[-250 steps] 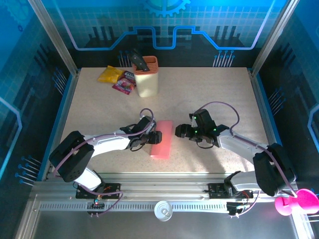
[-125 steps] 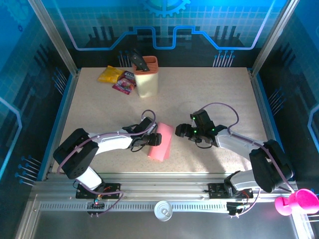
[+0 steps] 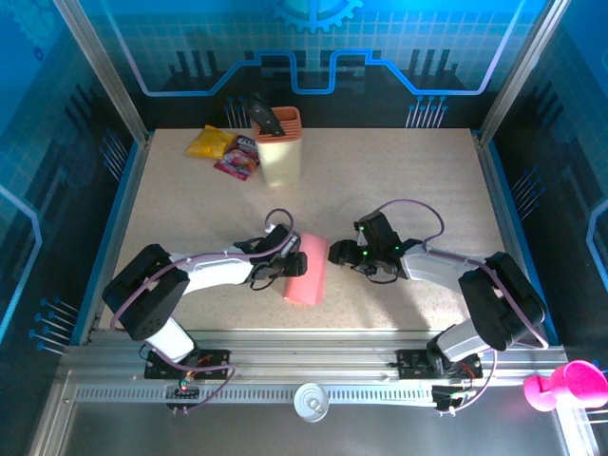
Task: Fold a paper plane with a square sheet of paper (pick it up from the middle)
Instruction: First fold the square sheet of paper in half at the center of the table, then hold the square sheet of paper at the center of the table.
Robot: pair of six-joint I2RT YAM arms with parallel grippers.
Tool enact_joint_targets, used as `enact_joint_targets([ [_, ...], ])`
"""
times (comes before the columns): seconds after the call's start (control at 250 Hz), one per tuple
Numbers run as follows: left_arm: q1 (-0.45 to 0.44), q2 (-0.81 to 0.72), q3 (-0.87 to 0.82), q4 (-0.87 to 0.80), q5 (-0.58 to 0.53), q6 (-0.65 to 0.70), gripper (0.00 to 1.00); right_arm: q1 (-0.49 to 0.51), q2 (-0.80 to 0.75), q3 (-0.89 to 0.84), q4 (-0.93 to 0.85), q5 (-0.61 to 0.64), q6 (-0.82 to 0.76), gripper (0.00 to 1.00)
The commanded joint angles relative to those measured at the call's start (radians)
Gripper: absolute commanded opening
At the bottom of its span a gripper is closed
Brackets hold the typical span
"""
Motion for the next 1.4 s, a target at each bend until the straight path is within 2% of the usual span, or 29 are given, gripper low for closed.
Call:
enact_joint_targets([
  [0.0,-0.005,0.000,0.026,-0.004,-0.009,-0.030,0.68,0.010,0.005,0.022,0.017,-0.009,0.010,0.62],
  [0.084,-0.005,-0.004,0.029,0.002,0.000,-0.031,0.68,0.011,0.003,0.027,0.022,-0.007,0.010,0.58],
  [0.216,-0.005,-0.004,0.033,0.011,0.010,-0.030,0.68,0.010,0.008,0.041,0.021,-0.007,0.011,0.46],
  [0.36,-0.005,0.003,0.030,0.025,0.028,-0.030,0.68,0.010,0.018,0.055,0.021,-0.013,0.009,0.22],
  [0.475,-0.005,0.009,0.025,0.036,0.036,-0.031,0.68,0.010,0.022,0.060,0.019,-0.012,0.010,0.09],
  [0.879,-0.005,0.029,0.012,0.059,0.049,-0.019,0.68,0.014,0.035,0.073,0.011,-0.017,0.003,0.00],
  [1.398,-0.005,0.024,0.012,0.056,0.078,0.080,0.71,0.015,0.022,0.077,-0.011,-0.013,-0.022,0.00],
])
